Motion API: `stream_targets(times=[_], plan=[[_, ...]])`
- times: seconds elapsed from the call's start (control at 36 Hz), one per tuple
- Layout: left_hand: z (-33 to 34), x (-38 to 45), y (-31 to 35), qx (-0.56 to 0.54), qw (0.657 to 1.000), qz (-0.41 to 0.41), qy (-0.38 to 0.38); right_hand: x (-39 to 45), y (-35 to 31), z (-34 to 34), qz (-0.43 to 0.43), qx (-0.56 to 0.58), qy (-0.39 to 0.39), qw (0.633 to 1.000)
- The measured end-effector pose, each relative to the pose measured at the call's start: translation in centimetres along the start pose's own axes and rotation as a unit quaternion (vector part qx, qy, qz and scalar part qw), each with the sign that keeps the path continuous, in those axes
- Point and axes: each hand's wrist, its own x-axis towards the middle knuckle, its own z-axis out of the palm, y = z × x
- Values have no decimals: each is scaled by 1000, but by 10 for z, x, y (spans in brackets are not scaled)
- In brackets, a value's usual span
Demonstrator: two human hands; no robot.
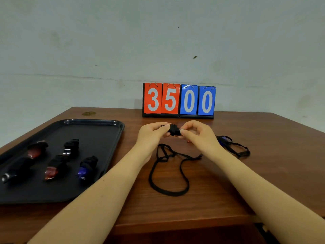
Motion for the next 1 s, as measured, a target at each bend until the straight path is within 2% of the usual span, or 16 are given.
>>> stream_targets(times=[0.17,0.25,0.33,0.42,0.61,0.72,0.83,0.89,1.0], plan=[[-2,1,-1,-81,996,-18,-33,0,-2,-7,2,33,-27,999],[-3,1,-1,-128,990,-25,-44,0,0,-8,30,140,-42,989],[-2,2,0,-168,983,-28,-62,-1,-1,-6,44,267,-51,961],[0,1,-1,-175,981,-20,-86,-1,-1,-5,45,317,-43,946],[8,-4,-4,-139,982,0,-131,1,4,-9,51,348,-45,935],[11,-6,-5,-68,989,7,-134,1,5,-8,50,297,-41,953],[16,-7,-2,-96,989,-35,-110,1,6,-5,46,208,-4,977],[21,-8,0,-116,986,-59,-103,1,6,-3,42,202,7,979],[26,-5,-4,-77,991,-84,-74,1,5,-1,49,206,10,977]])
